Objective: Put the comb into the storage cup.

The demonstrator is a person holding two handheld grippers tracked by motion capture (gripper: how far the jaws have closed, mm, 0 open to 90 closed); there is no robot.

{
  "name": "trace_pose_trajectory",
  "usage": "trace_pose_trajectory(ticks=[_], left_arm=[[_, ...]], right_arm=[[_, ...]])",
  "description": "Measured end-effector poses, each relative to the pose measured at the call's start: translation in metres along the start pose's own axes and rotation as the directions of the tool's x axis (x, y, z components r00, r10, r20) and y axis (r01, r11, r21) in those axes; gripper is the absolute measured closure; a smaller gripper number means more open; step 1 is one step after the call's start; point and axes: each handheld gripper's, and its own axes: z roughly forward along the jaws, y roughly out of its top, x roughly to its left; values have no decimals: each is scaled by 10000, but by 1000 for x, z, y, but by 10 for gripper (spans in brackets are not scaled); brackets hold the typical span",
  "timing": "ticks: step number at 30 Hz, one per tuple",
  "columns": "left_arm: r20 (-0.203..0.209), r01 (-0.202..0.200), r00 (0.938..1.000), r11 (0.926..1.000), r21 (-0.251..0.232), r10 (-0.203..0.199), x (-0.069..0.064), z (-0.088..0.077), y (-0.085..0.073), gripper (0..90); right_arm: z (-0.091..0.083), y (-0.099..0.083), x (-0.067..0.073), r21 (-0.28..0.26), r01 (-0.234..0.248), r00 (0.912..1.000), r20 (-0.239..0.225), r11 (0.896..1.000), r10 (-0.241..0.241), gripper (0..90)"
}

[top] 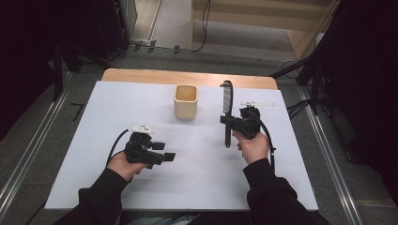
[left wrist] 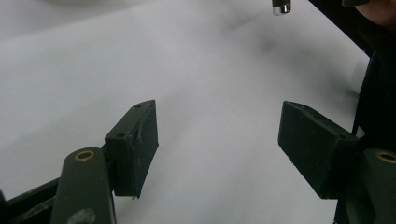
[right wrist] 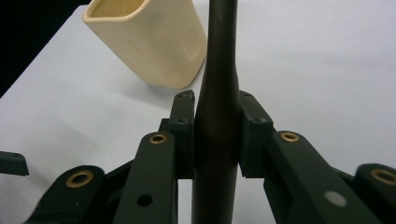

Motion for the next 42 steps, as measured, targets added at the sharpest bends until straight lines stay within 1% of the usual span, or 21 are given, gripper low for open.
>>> trace_pose_trajectory(ticks=[4, 7, 11, 22, 34, 38, 40, 42], left_arm=[[-121, 145, 9998, 9998, -115, -146, 2, -6, -4, 295], [-193, 150, 9997, 9999, -83, -152, 3, -9, -7, 295], [-391, 212, 9990, 9998, -64, -214, 4, -13, -10, 295], [-616, 286, 9977, 9996, -80, -290, 8, -24, -18, 295], [-805, 402, 9959, 9990, -192, -416, 14, -39, -25, 295], [-851, 457, 9952, 9987, -218, -474, 16, -41, -27, 295], [-851, 459, 9952, 9987, -208, -475, 16, -42, -28, 295], [-837, 444, 9954, 9988, -196, -459, 16, -42, -28, 295]], right_arm=[[2, 2, 1, 51, 59, 10000, 7, 10000, -59, 697], [3, 3, 2, 3, 67, 10000, -20, 10000, -67, 697], [5, 5, 3, 20, 105, 9999, -95, 9999, -105, 697], [7, 8, 8, 0, 262, 9995, -199, 9997, -262, 697], [9, 11, 11, -36, 348, 9992, -196, 9994, -349, 697], [9, 15, 13, -129, 442, 9988, -209, 9989, -445, 697], [9, 15, 14, -159, 391, 9988, -275, 9991, -395, 697], [8, 17, 16, -189, 523, 9984, -198, 9985, -527, 697]])
